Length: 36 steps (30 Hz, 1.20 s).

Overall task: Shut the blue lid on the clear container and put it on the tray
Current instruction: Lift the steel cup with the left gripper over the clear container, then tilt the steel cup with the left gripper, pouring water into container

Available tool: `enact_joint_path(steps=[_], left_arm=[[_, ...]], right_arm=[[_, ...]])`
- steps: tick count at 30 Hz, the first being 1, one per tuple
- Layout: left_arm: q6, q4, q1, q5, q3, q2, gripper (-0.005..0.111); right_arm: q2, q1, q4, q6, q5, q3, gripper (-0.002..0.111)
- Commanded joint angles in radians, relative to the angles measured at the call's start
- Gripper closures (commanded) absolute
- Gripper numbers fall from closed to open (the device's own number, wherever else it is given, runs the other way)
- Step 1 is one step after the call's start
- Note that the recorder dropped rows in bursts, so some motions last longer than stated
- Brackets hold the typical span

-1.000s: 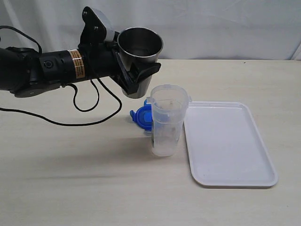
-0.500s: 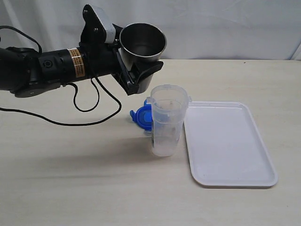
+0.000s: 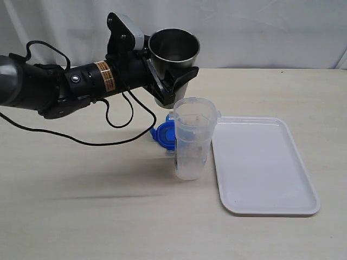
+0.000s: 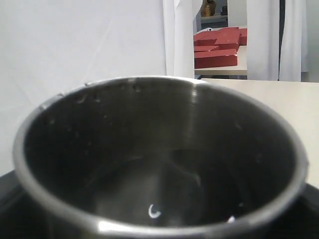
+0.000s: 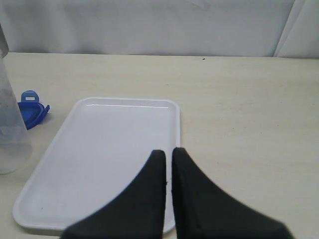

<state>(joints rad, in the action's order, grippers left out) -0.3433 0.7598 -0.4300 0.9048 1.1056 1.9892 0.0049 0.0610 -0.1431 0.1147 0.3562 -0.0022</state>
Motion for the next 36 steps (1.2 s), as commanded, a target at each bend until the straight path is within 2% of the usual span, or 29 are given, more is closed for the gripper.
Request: enact_joint_path(steps=[1, 8, 36], left_arm=[[0.007, -0.035, -0.002, 0.055, 0.035, -0.012, 0.107], [0.043, 0.122, -0.002, 0.055, 0.035, -0.012, 0.107], [0.359, 0.119, -0.002, 0.047, 0.035, -0.012, 0.107]], right_arm=[[-0.005, -0.001, 0.001, 0.002, -0.012, 0.002, 0.104], [-0.005, -0.001, 0.001, 0.002, -0.012, 0.002, 0.104], [-0.005, -0.001, 0.001, 0.002, -0.012, 0.002, 0.104]])
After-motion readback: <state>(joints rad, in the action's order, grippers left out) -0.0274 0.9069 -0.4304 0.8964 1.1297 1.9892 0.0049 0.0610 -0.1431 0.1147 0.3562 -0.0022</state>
